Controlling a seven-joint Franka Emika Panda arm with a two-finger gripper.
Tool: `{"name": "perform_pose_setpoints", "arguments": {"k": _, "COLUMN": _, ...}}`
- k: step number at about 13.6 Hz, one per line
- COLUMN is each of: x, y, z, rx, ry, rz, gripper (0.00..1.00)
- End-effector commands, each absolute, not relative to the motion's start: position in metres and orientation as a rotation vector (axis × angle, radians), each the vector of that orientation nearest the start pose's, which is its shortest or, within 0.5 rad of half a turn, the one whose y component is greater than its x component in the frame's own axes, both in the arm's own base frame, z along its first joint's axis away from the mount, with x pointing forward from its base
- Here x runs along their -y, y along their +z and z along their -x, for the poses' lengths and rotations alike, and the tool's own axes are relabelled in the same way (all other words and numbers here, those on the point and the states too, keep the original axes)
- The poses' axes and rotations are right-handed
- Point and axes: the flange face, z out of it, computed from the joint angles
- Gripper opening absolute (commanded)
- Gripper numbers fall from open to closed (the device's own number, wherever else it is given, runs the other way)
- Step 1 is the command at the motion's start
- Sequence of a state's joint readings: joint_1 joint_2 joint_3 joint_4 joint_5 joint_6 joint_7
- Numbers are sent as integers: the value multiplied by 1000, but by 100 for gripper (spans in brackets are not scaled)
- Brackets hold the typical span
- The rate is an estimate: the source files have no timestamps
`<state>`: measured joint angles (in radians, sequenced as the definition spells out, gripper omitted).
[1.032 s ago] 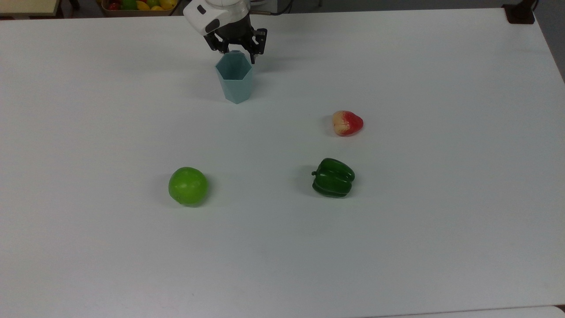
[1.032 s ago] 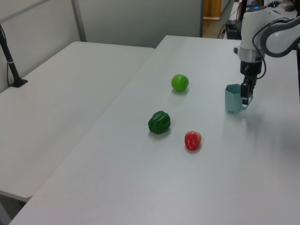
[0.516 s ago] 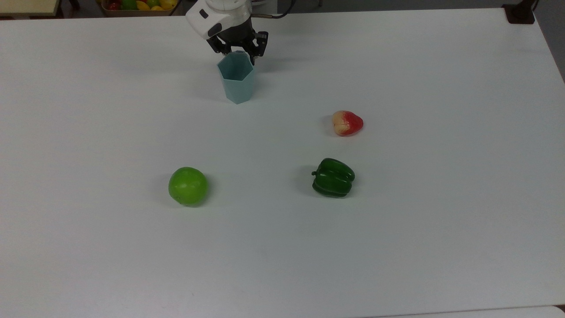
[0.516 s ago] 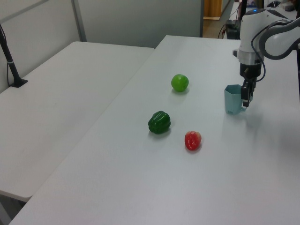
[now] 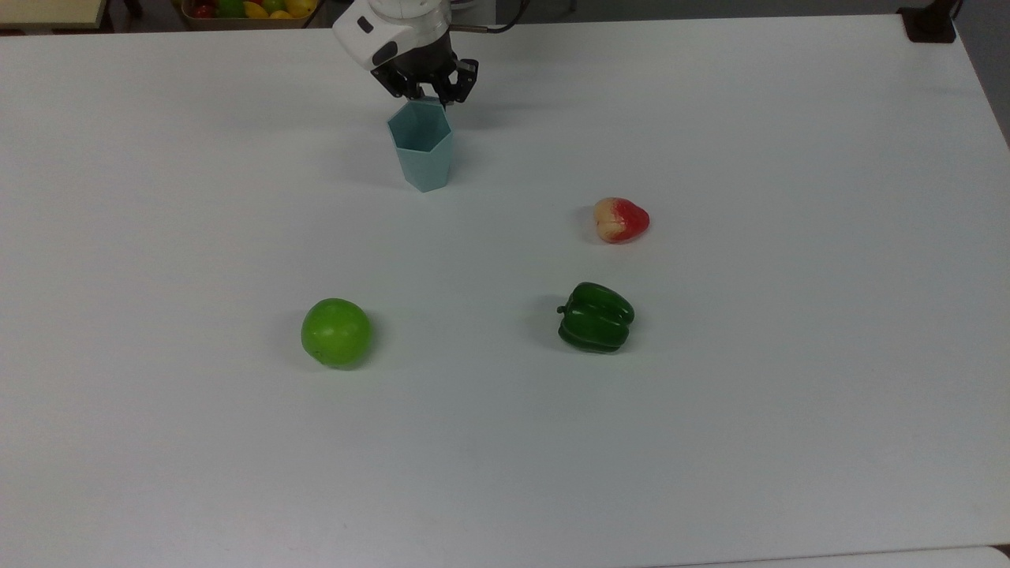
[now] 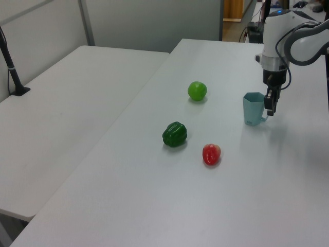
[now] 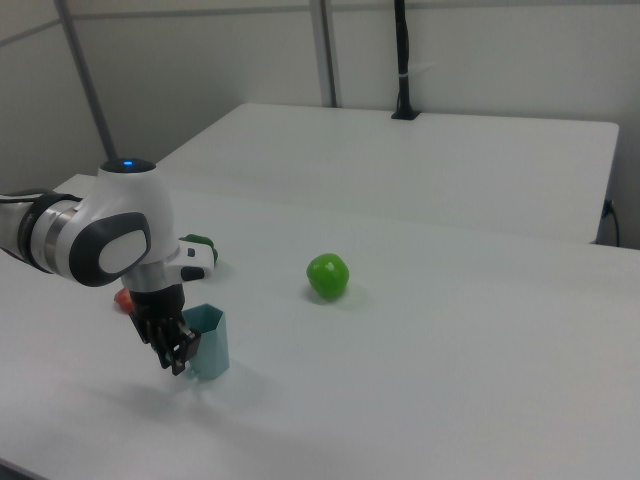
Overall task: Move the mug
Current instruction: 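Close the gripper on the rim of the light blue mug, then slide the held mug across the table toward the red fruit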
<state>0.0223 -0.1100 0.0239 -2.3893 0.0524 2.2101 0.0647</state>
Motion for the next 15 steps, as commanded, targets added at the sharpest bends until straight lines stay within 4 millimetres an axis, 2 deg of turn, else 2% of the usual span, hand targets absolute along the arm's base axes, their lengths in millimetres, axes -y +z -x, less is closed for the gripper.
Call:
{"name": "perform_pose_setpoints", "arguments": {"k": 1, "x": -26, "y": 361, "z": -471, "rx": -87, "ry": 89, "rz": 3111, "gripper": 6}}
{"name": "perform_pose_setpoints", "arguments": {"k": 3, "x": -25, "y": 368, "z": -474, "rx": -91, "ry": 63, "rz": 3111, "gripper": 4}}
{"name": "perform_pose_setpoints", "arguments": {"k": 5, "x": -25, "y": 393, "z": -478, "rx": -70, "ry": -16, "rz": 3108, "gripper": 4}}
{"name": "perform_pose_setpoints", "arguments": {"k": 7, "x": -26, "y": 409, "z": -481, "rx": -46, "ry": -61, "rz": 3108, "gripper": 4}}
{"name": "perform_pose_setpoints", "arguments": {"k": 10, "x": -32, "y": 441, "z": -494, "rx": -26, "ry": -80, "rz": 3104, "gripper": 5}}
{"name": "perform_pose_setpoints", "arguments": {"k": 13, "x": -84, "y": 452, "z": -484, "rx": 118, "ry": 39, "rz": 3105, "gripper": 5}}
{"name": "perform_pose_setpoints", "arguments": {"k": 15, "x": -109, "y": 460, "z": -479, "rx": 165, "ry": 64, "rz": 3098, "gripper": 5}}
